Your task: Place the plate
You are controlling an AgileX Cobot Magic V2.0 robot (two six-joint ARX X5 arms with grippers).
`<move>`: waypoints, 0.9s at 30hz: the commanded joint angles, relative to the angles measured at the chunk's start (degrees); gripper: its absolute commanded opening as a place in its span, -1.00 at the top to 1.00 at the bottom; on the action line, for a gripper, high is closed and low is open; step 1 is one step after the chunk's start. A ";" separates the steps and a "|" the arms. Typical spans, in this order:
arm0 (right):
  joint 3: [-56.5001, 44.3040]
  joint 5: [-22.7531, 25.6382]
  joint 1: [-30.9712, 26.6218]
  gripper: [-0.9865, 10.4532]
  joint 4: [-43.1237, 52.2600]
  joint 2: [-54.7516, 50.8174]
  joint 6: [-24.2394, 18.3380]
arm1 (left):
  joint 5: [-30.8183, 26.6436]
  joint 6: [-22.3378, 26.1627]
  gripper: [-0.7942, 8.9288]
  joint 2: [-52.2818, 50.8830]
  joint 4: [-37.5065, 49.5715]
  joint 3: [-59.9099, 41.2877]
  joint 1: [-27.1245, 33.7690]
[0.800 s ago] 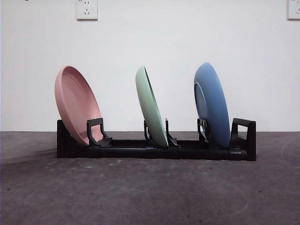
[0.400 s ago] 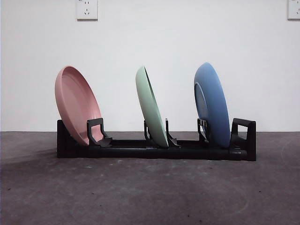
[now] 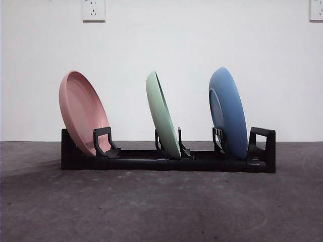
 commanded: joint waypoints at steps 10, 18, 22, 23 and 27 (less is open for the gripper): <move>1.11 1.40 0.20 0.03 -0.04 0.24 0.79 | 0.31 -1.09 -0.27 0.20 0.52 1.18 -0.52; 1.14 1.01 0.31 -0.14 2.38 1.81 4.63 | 0.52 -2.64 -0.26 -1.90 -0.37 1.22 -0.52; 1.18 1.03 0.31 -0.14 4.37 5.92 7.23 | 0.52 -2.58 -0.26 -4.35 -2.47 1.31 -0.52; 1.25 1.03 0.31 -0.14 4.87 7.32 7.45 | 0.52 -2.56 -0.26 -5.01 -3.02 1.31 -0.52; 2.86 1.20 0.31 -0.14 7.02 14.95 7.56 | 0.52 -2.58 -0.26 -7.61 -5.46 1.33 -0.52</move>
